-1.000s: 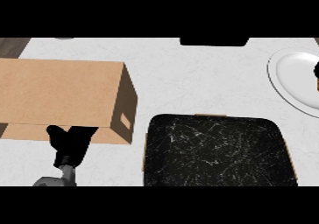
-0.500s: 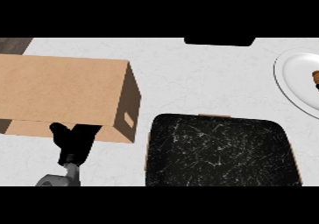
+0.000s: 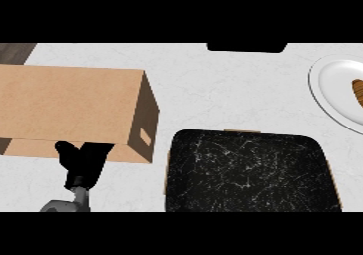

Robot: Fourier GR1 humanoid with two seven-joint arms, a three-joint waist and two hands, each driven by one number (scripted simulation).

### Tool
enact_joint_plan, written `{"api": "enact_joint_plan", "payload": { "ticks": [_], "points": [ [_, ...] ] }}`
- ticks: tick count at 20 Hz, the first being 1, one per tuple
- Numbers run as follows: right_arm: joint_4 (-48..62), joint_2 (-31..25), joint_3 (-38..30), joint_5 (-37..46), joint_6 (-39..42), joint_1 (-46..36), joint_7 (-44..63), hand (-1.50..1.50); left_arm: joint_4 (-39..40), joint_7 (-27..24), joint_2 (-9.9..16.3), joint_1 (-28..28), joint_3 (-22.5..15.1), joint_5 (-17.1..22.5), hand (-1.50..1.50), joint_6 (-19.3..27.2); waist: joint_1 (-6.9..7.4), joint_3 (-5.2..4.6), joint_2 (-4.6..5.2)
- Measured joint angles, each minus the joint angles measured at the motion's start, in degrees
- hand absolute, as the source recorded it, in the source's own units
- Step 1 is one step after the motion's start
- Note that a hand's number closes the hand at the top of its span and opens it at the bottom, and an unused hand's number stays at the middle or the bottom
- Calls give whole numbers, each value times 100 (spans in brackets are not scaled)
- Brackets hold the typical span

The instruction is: Pick the croissant from the tray and place it in the plate

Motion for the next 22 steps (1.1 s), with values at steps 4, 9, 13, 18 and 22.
{"api": "enact_joint_plan", "payload": {
  "ticks": [4,9,13,18,22],
  "points": [
    [169,-136,-447,-475,387,136,-503,-150,-55,83,7,46,27,35,0,0,-52,-12,-29],
    [382,-308,-732,-897,1387,431,-952,-150,-14,-17,23,123,92,-5,0,22,-141,-21,-79],
    [479,-437,-704,-1023,2138,701,-1165,-150,-11,-21,34,162,136,-9,0,2,-192,-30,-110],
    [460,-386,-557,-1066,2718,1194,-1528,-150,42,-107,42,203,217,-3,0,-46,-253,-33,-148],
    [263,-323,-358,-1045,2856,1583,-1576,-150,-48,56,24,234,227,-55,0,26,-296,-44,-171]
  ]
}}
